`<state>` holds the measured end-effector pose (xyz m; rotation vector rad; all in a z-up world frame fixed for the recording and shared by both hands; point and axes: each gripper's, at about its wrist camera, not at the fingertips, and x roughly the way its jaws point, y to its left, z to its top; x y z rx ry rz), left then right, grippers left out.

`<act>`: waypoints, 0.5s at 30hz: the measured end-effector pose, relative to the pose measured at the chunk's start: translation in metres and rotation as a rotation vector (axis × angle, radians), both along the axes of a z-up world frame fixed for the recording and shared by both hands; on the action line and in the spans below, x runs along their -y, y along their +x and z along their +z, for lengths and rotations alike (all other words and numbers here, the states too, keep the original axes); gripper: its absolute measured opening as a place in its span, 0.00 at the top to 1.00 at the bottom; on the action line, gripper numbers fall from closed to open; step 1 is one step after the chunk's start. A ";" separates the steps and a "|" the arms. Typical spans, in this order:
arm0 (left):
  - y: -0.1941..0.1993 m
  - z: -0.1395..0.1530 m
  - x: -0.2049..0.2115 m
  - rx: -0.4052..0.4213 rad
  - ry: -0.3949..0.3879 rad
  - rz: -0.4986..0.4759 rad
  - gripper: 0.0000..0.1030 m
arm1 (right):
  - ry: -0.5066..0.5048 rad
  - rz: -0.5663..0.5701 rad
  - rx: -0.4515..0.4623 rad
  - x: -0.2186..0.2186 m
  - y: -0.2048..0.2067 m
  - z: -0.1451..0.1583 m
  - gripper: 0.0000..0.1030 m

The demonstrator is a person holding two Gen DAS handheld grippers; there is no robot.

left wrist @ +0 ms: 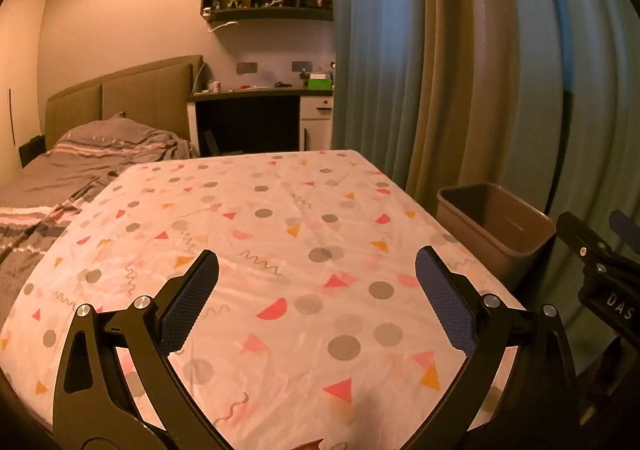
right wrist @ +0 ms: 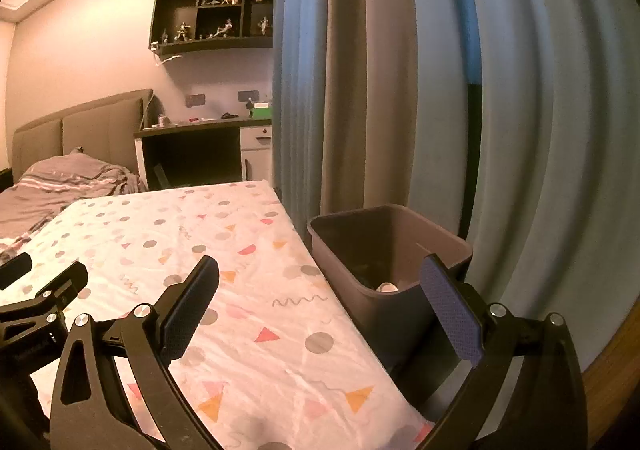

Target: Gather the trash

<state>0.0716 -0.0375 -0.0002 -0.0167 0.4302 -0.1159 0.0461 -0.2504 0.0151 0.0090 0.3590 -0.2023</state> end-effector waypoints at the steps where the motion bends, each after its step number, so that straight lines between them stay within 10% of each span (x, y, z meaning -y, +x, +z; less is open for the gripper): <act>1: 0.000 -0.001 0.000 -0.001 0.003 0.002 0.06 | 0.000 0.002 0.002 -0.001 -0.001 0.000 0.06; 15: -0.003 0.000 0.000 0.001 -0.002 -0.001 0.06 | 0.001 0.014 -0.001 -0.007 -0.002 0.001 0.06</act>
